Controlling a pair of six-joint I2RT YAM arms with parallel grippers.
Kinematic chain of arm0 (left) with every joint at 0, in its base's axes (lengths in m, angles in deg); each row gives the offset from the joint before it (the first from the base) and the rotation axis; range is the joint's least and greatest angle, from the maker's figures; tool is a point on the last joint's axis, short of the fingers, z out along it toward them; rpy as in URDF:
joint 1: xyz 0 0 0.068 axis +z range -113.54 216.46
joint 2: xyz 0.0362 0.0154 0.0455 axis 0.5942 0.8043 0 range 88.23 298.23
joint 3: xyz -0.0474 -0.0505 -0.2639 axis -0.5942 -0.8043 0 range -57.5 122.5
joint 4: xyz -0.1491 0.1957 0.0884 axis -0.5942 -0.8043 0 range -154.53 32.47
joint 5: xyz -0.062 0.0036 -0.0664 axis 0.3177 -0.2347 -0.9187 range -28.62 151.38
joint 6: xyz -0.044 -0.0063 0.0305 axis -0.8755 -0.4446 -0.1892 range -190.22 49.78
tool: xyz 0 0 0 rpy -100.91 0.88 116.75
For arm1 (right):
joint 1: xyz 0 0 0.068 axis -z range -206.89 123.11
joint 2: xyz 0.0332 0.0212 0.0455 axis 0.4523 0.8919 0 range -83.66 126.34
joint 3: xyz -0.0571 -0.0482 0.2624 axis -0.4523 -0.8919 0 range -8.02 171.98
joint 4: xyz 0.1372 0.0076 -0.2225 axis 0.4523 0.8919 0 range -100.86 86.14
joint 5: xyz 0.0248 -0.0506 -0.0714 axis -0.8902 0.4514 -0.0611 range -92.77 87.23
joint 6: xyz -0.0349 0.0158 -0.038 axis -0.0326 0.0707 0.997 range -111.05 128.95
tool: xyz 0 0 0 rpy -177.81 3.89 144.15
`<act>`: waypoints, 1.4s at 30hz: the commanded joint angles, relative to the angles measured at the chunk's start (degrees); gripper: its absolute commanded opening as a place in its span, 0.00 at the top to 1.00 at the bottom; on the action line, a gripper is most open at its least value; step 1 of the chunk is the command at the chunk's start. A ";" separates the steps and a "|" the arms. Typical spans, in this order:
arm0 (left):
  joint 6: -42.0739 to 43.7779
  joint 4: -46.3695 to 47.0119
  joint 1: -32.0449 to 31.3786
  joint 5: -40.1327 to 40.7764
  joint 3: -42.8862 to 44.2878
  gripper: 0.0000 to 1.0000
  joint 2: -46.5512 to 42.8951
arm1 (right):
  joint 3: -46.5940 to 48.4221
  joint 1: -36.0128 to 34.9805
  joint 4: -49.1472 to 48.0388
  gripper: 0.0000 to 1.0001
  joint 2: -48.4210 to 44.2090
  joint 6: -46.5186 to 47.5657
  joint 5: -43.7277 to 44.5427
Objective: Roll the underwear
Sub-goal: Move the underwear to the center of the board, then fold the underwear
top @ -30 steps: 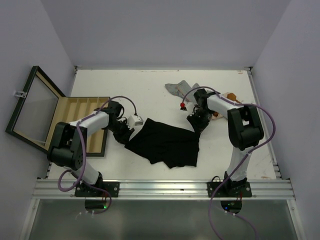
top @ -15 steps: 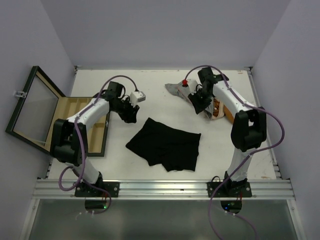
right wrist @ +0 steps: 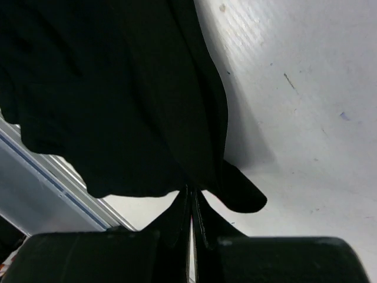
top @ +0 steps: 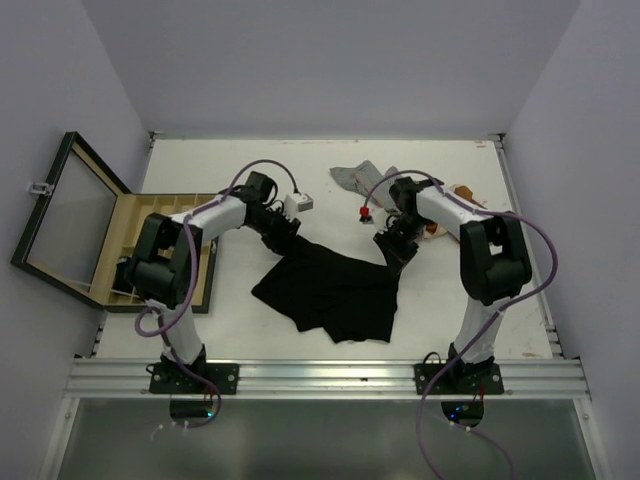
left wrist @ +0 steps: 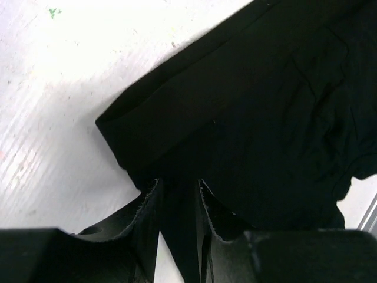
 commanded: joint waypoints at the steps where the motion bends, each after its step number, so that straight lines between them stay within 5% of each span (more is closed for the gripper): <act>1: -3.48 4.21 -0.71 2.52 3.43 0.69 3.79 | -2.28 0.05 -3.96 0.97 0.78 -1.29 2.41; 9: -4.18 0.52 -0.71 6.22 22.66 0.75 20.21 | -5.27 0.05 -7.22 1.00 5.88 -5.51 0.05; 13: -4.80 -3.33 -0.80 4.20 37.07 0.75 29.01 | -6.59 -1.35 -8.45 1.00 6.06 -9.45 -8.97; 17: -4.71 -5.46 -1.06 2.26 49.48 0.54 32.82 | -8.26 -1.79 -14.77 0.90 1.58 -16.49 -19.87; 22: -1.20 2.68 -0.97 7.00 38.45 0.46 16.68 | -4.32 -1.27 -13.46 0.87 -7.63 -18.43 -22.20; 26: 4.06 7.46 -1.06 8.42 17.96 0.35 -3.52 | -2.11 -0.92 -13.98 0.87 -10.64 -18.87 -18.16; 34: 7.41 -1.50 -2.02 -8.34 -0.49 0.46 -13.49 | -2.37 -1.36 -16.43 0.91 -2.74 -17.03 -11.57; 42: 4.61 8.33 -16.60 -3.72 -11.95 0.50 -17.03 | -7.90 -1.35 -21.28 0.97 3.85 -16.41 -5.68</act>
